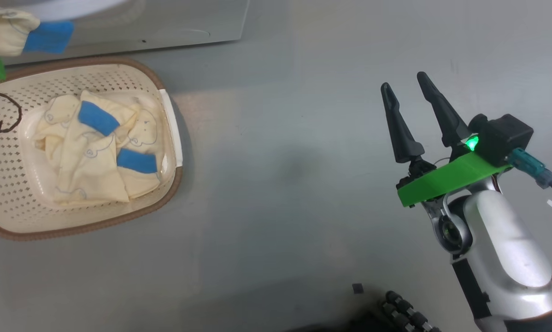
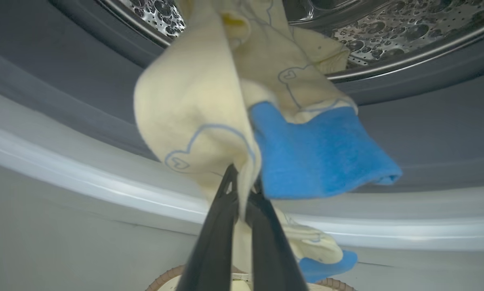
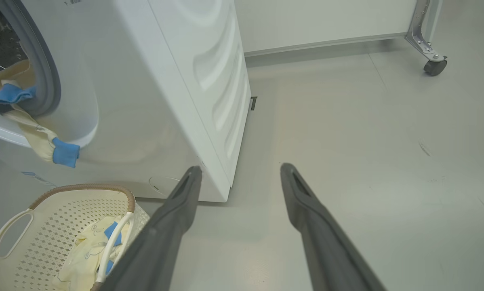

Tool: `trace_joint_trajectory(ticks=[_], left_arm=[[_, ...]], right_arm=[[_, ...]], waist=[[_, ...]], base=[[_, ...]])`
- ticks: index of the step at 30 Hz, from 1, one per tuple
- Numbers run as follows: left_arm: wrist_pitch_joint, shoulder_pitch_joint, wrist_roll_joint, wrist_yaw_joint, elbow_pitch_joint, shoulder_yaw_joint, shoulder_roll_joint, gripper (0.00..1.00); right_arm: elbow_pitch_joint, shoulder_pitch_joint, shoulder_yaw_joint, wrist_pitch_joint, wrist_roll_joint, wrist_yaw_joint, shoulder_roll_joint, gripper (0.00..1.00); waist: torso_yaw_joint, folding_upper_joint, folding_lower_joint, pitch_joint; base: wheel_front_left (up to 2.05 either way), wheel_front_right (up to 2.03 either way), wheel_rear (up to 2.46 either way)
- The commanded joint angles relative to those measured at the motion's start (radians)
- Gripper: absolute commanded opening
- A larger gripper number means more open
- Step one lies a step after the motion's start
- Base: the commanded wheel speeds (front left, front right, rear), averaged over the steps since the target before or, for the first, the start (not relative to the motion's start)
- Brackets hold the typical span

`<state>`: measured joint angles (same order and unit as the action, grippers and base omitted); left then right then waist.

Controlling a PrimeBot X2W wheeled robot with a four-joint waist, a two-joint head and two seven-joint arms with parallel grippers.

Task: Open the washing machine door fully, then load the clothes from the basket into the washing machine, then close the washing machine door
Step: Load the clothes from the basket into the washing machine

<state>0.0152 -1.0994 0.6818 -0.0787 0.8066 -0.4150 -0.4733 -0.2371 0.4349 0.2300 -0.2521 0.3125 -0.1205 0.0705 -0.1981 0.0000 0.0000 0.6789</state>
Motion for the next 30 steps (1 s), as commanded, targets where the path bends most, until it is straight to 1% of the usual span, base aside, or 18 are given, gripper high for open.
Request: trace_joint_trajectory(ticks=[1,4,8,13,15,18,24,30], left_arm=[[-0.021,-0.008,0.000,0.004,-0.051,0.021,-0.068,0.00],[-0.067,-0.010,-0.002,0.006,-0.121,0.013,-0.092,0.00],[-0.126,-0.018,-0.001,-0.007,-0.224,0.013,-0.132,0.00],[-0.186,-0.040,0.012,-0.028,-0.317,0.036,-0.185,0.00],[-0.202,-0.069,0.018,-0.041,-0.342,0.055,-0.207,0.00],[-0.204,-0.103,0.021,-0.047,-0.346,0.071,-0.222,0.00],[-0.195,-0.167,0.001,-0.042,-0.322,0.073,-0.243,0.00],[-0.199,-0.264,-0.017,-0.016,-0.253,0.067,-0.263,0.00]], right_arm=[[0.025,-0.027,0.009,-0.010,-0.008,-0.010,0.009,1.00],[0.025,-0.030,0.009,-0.010,-0.010,-0.010,0.010,1.00],[0.025,-0.032,0.015,-0.010,-0.008,-0.010,0.008,1.00],[0.029,-0.028,0.031,-0.010,0.003,-0.010,0.003,1.00],[0.029,-0.027,0.036,-0.010,0.010,-0.010,0.000,1.00],[0.028,-0.028,0.041,-0.010,0.015,-0.010,-0.004,1.00],[0.028,-0.027,0.053,-0.010,0.024,-0.010,-0.009,1.00],[0.033,-0.017,0.065,-0.010,0.034,-0.010,-0.013,1.00]], waist=[[0.009,0.0000,0.0000,-0.008],[0.017,0.0000,0.0000,-0.015],[0.017,0.0000,0.0000,-0.018],[-0.009,0.0000,0.0000,-0.010],[-0.030,0.0000,0.0000,0.001],[-0.052,0.0000,0.0000,0.013],[-0.084,0.0000,0.0000,0.032],[-0.119,0.0000,0.0000,0.071]], base=[[0.00,0.00,0.00],[0.00,0.00,0.00],[0.00,0.00,0.00],[0.00,0.00,0.00],[0.00,0.00,0.00],[0.00,0.00,0.00],[0.00,0.00,0.00],[0.00,0.00,0.00]])
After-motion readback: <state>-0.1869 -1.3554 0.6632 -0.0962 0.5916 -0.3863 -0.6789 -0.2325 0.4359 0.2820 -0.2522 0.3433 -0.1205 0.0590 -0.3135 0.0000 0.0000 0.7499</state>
